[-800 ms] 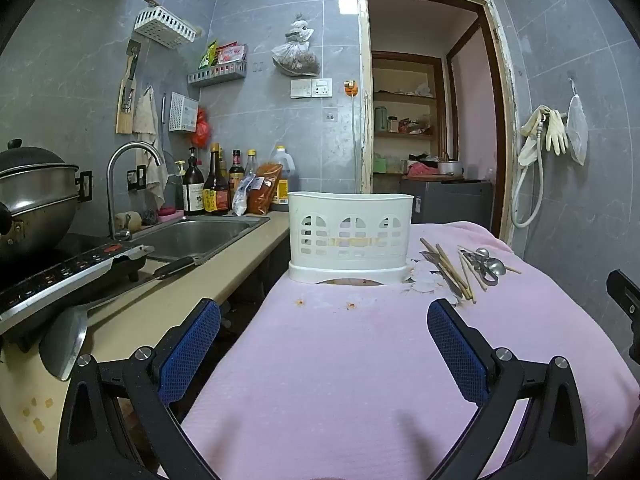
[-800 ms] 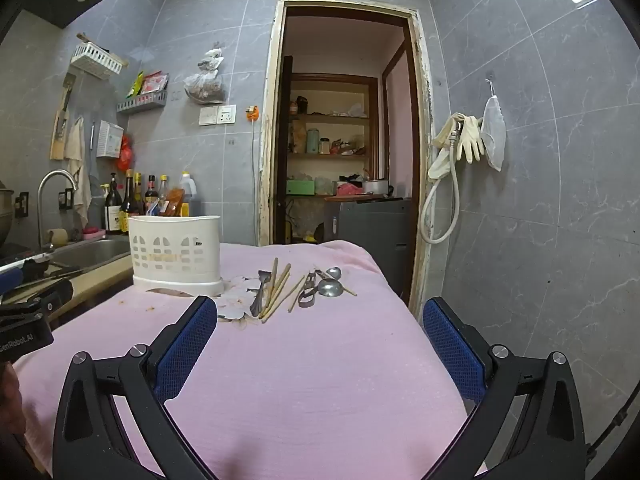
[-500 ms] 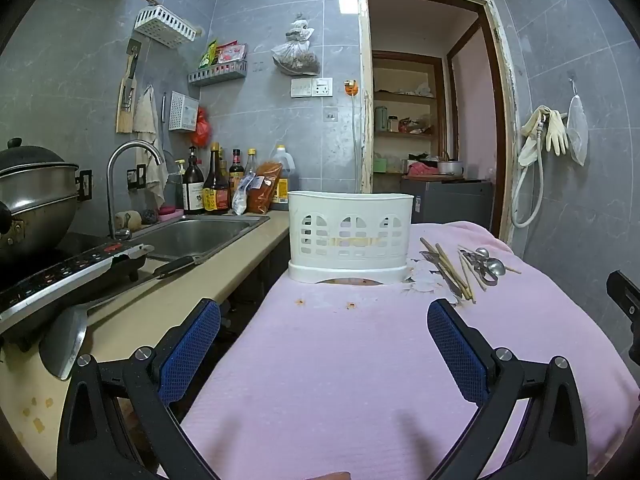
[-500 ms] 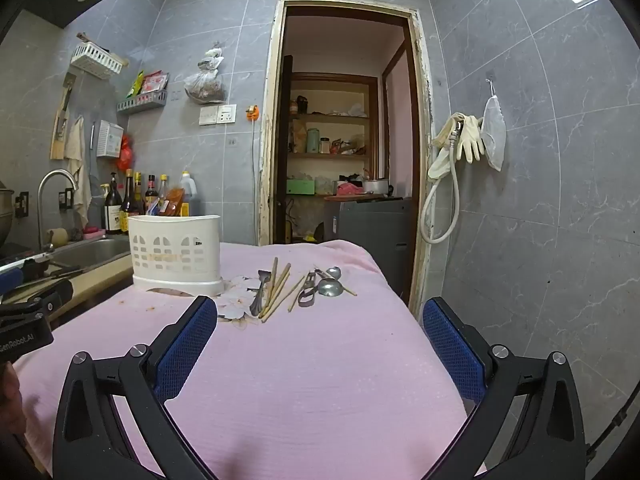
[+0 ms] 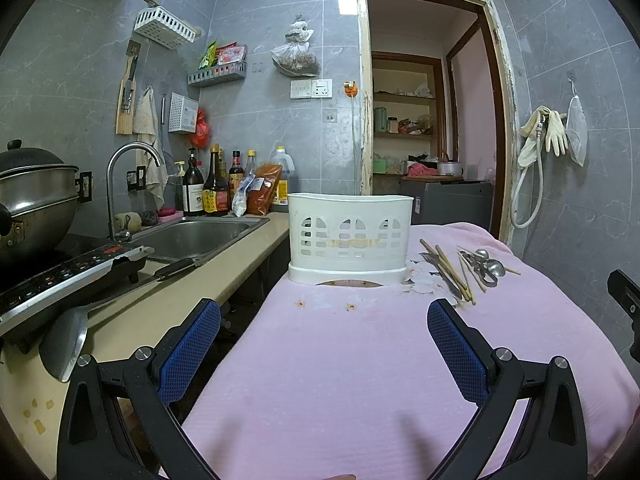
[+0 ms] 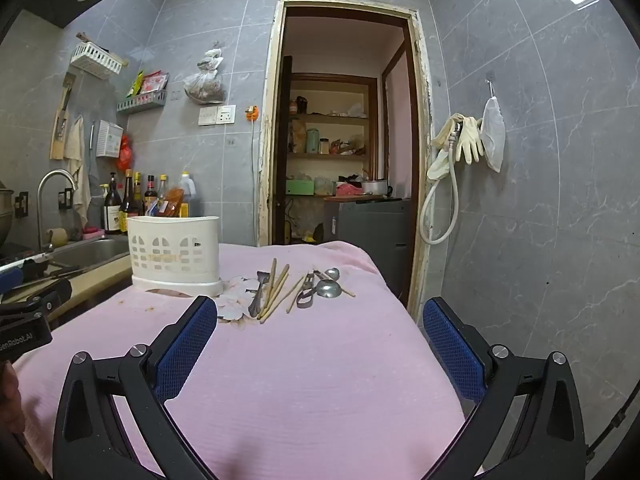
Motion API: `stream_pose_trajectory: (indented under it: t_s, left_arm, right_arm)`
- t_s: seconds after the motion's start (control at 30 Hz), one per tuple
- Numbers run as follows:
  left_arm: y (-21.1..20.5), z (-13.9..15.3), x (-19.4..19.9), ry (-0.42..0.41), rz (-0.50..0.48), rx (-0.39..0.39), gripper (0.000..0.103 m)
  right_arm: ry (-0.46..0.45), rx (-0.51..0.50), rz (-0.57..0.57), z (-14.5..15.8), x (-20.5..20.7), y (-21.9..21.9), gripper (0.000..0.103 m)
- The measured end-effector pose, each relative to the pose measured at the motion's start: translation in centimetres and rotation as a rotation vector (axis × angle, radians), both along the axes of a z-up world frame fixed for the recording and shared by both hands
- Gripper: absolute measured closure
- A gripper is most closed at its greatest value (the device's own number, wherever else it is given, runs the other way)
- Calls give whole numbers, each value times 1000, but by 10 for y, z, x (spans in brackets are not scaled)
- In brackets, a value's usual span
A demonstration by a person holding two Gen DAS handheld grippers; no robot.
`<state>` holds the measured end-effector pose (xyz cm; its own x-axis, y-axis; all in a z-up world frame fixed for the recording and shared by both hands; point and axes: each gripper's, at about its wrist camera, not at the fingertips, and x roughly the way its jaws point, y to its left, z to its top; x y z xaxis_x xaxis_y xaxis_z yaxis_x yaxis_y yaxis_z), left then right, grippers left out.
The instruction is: Organize utensils
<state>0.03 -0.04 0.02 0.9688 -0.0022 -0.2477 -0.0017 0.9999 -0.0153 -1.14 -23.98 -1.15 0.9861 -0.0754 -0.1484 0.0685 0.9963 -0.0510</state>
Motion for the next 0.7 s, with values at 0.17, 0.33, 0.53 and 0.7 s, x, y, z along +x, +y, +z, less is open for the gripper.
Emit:
stream_pose_trajectory:
  t_s: [0.17,0.33,0.53,0.7]
  left_arm:
    - [0,0,0,0,0,-1,1]
    - [0,0,0,-1,-1,-1,1]
    - [0,0,0,0,-1,0,1]
    - [4,1,1,0,0,-1,1]
  right_arm:
    - [3,-2,3,0,0,1,0]
    - [3,-1,4,0,0,1,0]
    - [3,-4,2,1,1,2,0]
    - [4,-3,3,1,1,2,0]
